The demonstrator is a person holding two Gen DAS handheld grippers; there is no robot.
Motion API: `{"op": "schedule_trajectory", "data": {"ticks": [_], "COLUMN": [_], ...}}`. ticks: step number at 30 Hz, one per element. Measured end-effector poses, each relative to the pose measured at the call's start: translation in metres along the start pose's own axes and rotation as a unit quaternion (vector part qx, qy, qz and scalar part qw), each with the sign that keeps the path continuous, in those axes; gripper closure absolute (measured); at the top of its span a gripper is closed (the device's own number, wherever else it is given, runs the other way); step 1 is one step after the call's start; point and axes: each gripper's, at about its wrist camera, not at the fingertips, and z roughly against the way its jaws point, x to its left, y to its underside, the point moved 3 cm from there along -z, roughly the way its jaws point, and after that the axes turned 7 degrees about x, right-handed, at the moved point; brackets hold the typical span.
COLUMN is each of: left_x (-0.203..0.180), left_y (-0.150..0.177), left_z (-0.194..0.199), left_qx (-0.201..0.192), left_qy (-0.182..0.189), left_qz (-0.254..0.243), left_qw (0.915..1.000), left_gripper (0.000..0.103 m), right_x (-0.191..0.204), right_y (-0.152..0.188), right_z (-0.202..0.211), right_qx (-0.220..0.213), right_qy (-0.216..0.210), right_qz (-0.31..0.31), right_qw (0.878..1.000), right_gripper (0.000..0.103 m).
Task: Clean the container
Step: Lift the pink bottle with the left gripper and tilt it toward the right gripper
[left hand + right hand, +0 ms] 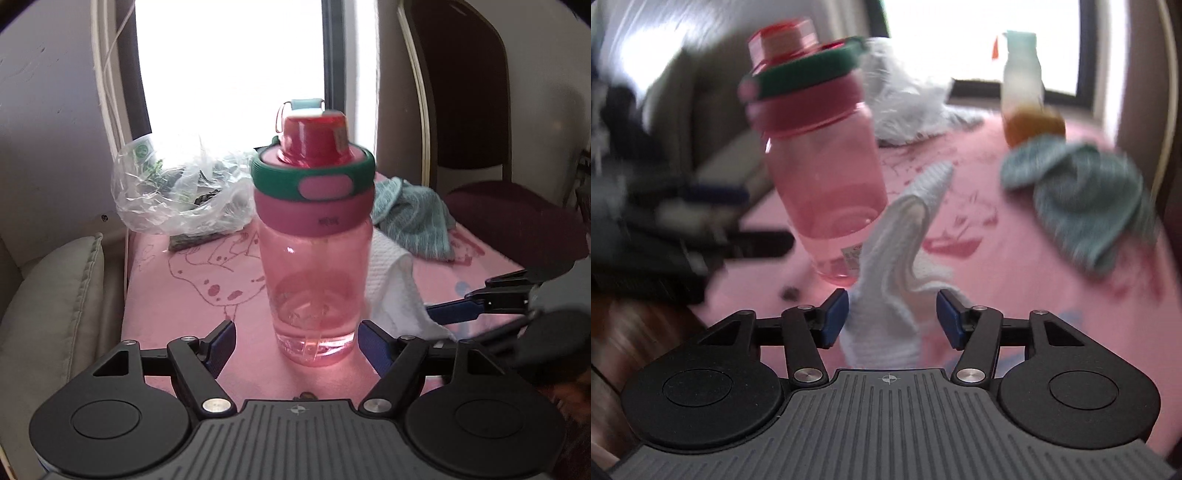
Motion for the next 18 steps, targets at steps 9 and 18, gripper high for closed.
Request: {"op": "schedule_trajectory", "data": {"ticks": [9, 18], "left_x": [-0.005, -0.014], "left_y": [-0.023, -0.043], "left_z": [0.003, -0.005], "left_qx": [-0.025, -0.038], "left_qy": [0.006, 0.003], "left_qz": [-0.02, -0.039], "left_qw": [0.9995, 0.9985], "left_gripper": [0.03, 0.035], "right_x": [0.026, 0.05], "right_y": [0.008, -0.012], "right_z": [-0.004, 0.049], "right_qx": [-0.055, -0.125], "right_qy": [0.067, -0.045], "right_qz": [0.135, 0.152], "right_qw": [0.987, 0.979], "right_gripper": [0.097, 0.096]}}
